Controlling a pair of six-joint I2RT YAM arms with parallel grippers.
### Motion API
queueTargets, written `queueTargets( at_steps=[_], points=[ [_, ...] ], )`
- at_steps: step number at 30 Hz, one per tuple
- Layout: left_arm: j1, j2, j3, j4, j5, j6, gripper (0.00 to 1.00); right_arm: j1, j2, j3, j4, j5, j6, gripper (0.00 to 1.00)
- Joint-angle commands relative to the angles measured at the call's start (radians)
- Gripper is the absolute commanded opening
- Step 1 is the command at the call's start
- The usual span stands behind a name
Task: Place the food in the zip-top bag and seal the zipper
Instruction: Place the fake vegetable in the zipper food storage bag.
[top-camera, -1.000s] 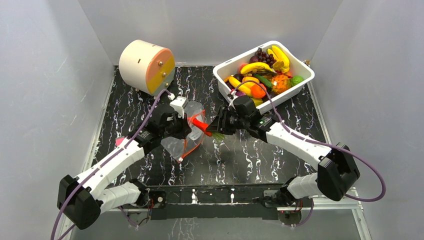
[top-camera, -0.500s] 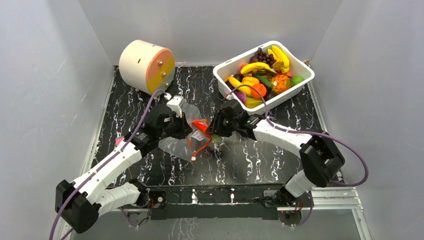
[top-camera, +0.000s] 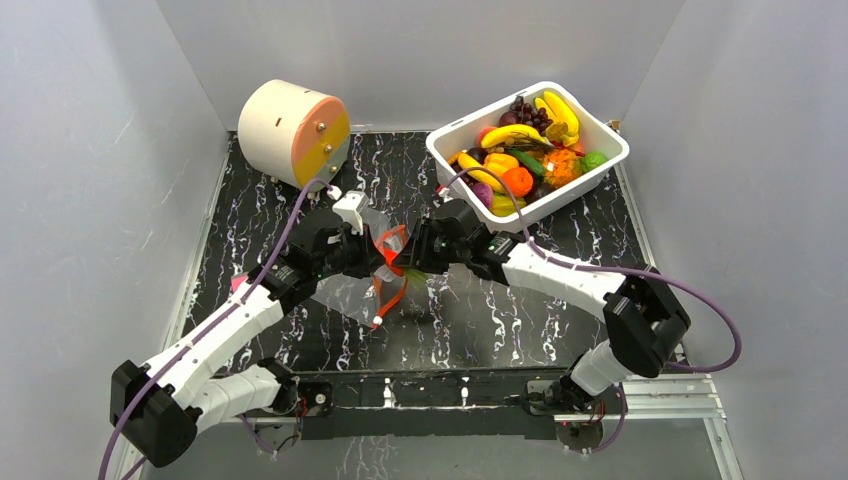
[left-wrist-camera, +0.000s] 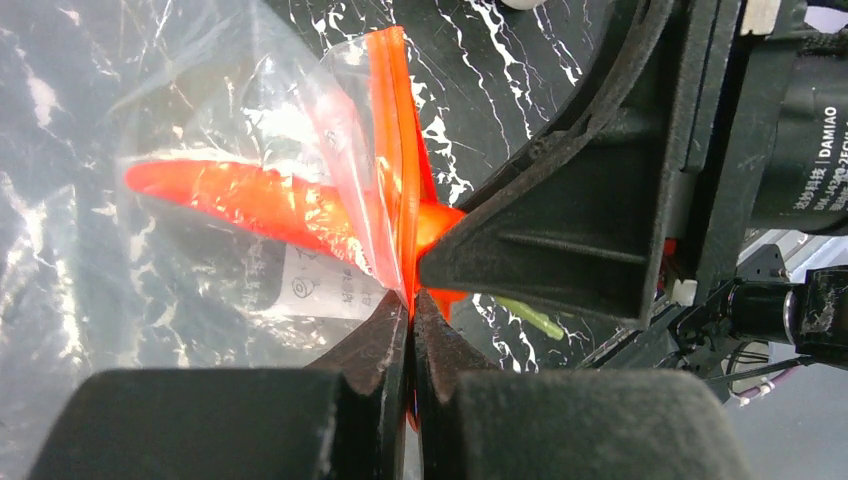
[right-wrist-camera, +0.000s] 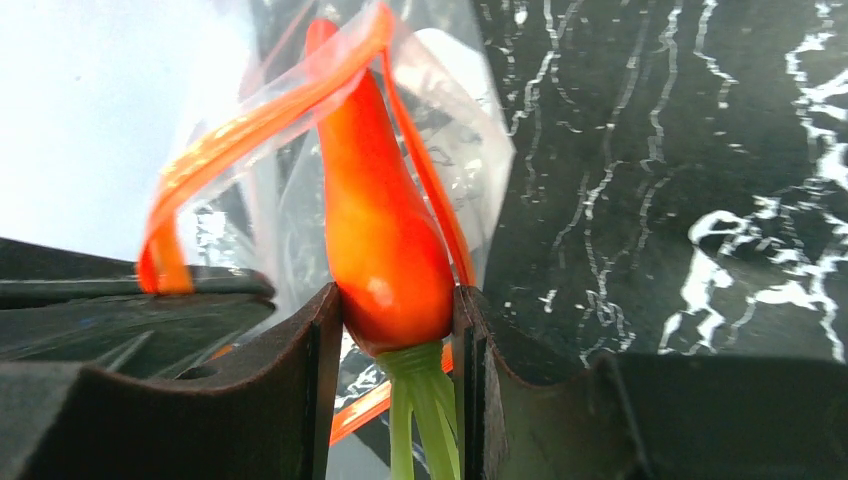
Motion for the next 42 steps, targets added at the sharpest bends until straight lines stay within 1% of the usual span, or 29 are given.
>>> queueTargets(
  at_steps=[1,5,9,12,15,19,22,25,28,33,36,37,42],
  points=[
    [-0.004,-0.005,0.009,0.036,0.026,-0.017,0.00,0.016,-0.011,0.020,0.159,-0.046,0.087,0.02],
    [-0.004,-0.002,0.002,0.048,0.034,-0.031,0.00,0.028,0.027,0.019,0.226,-0.076,0.130,0.02],
    [-0.004,-0.005,-0.011,0.071,0.048,-0.054,0.00,0.043,0.057,0.019,0.281,-0.072,0.172,0.02],
    [-0.004,-0.008,-0.020,0.084,0.047,-0.069,0.00,0.049,0.078,0.018,0.286,-0.052,0.192,0.02],
    [-0.004,-0.016,-0.016,0.078,0.026,-0.073,0.00,0.049,0.085,0.028,0.208,0.036,0.134,0.03],
    [-0.004,-0.044,0.002,0.055,-0.028,-0.074,0.00,0.049,0.074,0.024,0.020,0.188,0.032,0.03],
    [-0.004,-0.061,0.021,0.028,-0.078,-0.073,0.00,0.050,0.077,-0.024,-0.030,0.244,-0.013,0.02],
    [-0.004,-0.072,0.017,0.031,-0.099,-0.067,0.00,0.051,0.095,-0.057,-0.072,0.266,-0.030,0.02],
    [-0.004,-0.058,0.008,0.033,-0.100,-0.061,0.00,0.052,0.089,-0.031,-0.093,0.255,-0.048,0.02],
    [-0.004,-0.038,-0.020,0.061,-0.081,-0.068,0.00,0.062,0.034,0.096,-0.129,0.156,-0.086,0.03],
    [-0.004,-0.030,-0.028,0.066,-0.079,-0.066,0.00,0.064,0.000,0.109,-0.107,0.085,-0.060,0.03],
    [-0.004,-0.028,-0.028,0.068,-0.079,-0.064,0.00,0.066,-0.006,0.107,-0.091,0.065,-0.029,0.03],
    [-0.004,-0.017,-0.028,0.071,-0.069,-0.069,0.00,0.071,-0.007,0.112,-0.030,0.009,0.016,0.03]
  ],
)
